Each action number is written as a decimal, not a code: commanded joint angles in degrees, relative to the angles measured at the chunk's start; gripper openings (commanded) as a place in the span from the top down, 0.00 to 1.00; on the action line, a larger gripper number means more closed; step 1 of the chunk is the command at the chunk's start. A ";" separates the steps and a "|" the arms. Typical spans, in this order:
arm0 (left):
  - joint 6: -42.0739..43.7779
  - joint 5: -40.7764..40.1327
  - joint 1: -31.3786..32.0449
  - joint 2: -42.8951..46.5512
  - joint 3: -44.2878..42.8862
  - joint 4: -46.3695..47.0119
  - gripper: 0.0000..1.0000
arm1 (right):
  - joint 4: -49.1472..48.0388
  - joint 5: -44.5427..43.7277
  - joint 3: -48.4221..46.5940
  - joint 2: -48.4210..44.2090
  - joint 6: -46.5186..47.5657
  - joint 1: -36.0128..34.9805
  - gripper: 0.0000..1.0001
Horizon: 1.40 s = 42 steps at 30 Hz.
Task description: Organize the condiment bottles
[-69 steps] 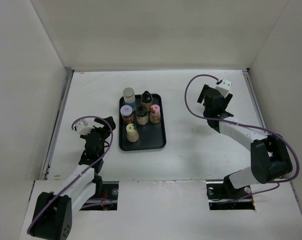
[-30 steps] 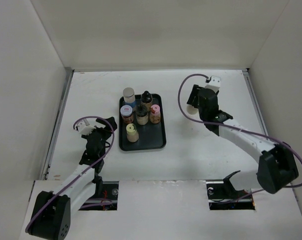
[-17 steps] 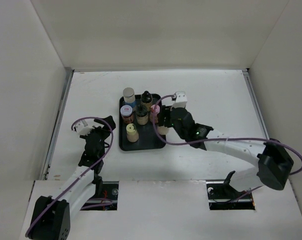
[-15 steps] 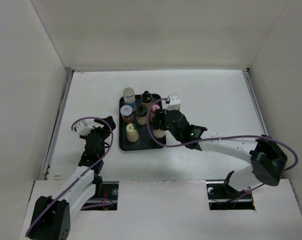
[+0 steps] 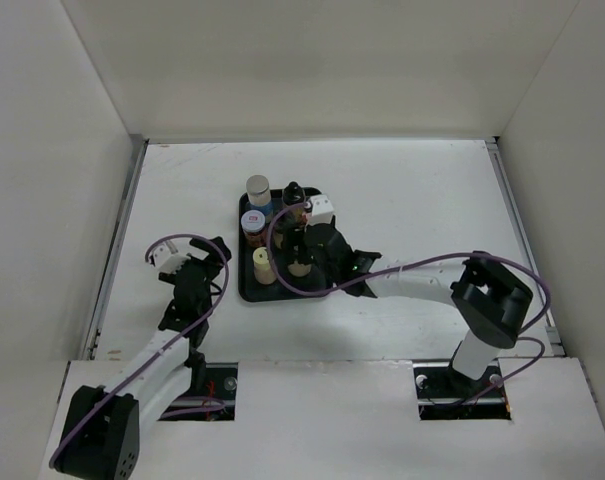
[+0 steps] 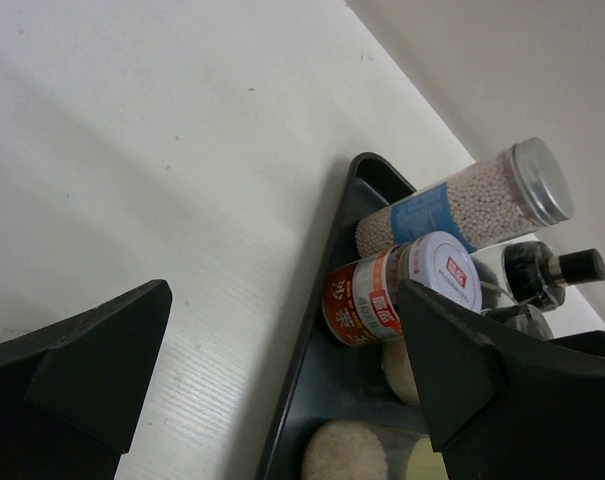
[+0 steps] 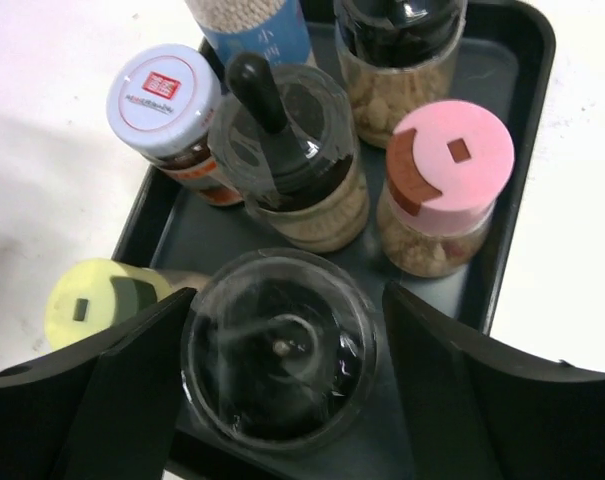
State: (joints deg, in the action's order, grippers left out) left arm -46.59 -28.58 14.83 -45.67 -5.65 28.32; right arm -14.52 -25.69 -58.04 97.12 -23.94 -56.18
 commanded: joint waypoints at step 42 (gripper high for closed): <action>-2.99 -8.16 9.73 1.11 -28.36 -51.44 0.00 | 17.16 -10.61 11.98 -43.32 -0.31 14.66 0.46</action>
State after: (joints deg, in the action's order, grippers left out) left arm -51.62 -36.82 23.57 -44.47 -31.48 -23.81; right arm -0.05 -37.17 -45.93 56.05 -22.63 -42.02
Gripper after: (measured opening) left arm 0.997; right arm 0.489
